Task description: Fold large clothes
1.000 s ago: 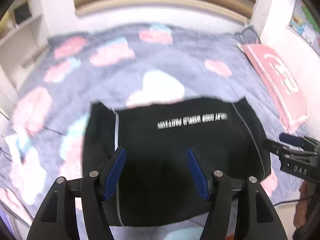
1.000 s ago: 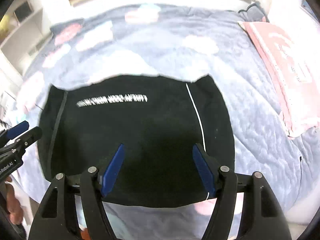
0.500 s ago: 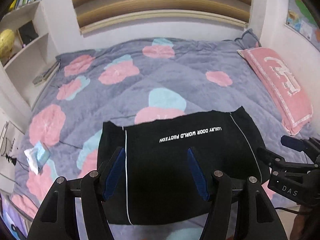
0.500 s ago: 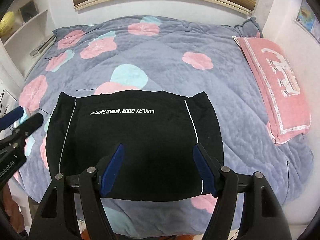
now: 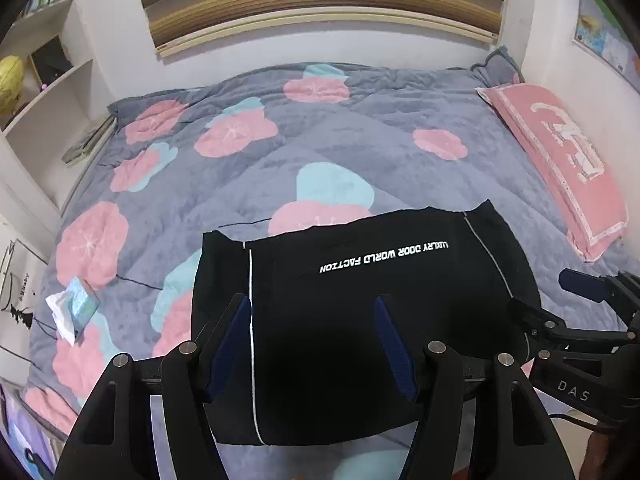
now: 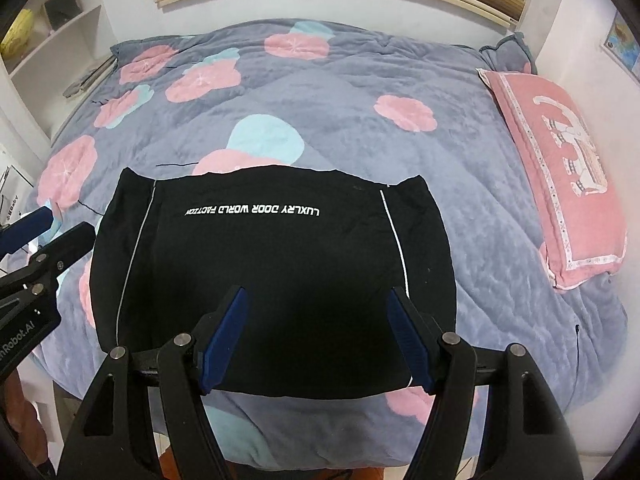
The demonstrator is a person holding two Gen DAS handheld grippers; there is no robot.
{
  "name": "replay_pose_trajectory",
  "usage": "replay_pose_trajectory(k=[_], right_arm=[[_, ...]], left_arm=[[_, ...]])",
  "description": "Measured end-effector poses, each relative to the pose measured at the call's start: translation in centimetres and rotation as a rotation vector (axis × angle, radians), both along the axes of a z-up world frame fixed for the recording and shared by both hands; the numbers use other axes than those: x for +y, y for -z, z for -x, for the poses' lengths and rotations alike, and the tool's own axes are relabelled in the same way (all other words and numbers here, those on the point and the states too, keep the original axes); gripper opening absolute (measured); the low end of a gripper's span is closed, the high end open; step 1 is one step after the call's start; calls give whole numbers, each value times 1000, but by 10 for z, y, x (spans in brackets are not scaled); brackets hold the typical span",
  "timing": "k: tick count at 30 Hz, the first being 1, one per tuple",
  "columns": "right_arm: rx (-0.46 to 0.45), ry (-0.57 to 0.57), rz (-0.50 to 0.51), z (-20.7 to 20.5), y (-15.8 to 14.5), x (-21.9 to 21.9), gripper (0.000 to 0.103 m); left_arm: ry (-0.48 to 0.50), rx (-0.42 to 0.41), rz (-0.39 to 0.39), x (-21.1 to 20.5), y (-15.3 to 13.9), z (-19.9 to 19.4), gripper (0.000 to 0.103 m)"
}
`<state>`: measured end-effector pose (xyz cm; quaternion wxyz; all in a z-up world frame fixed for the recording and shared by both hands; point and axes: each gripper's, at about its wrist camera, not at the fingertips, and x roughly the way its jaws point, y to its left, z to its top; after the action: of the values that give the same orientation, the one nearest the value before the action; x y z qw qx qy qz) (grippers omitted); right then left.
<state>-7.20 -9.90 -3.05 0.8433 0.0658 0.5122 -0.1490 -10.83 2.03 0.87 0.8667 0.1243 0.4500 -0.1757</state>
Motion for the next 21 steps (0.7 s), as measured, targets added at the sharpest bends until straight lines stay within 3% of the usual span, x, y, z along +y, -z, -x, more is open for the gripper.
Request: replay_pose_trajectory(k=[21], right_arm=[[25,-34,-42,-1,11,4,74]], left_arm=[[-11,36,-14,0,14,-4,65]])
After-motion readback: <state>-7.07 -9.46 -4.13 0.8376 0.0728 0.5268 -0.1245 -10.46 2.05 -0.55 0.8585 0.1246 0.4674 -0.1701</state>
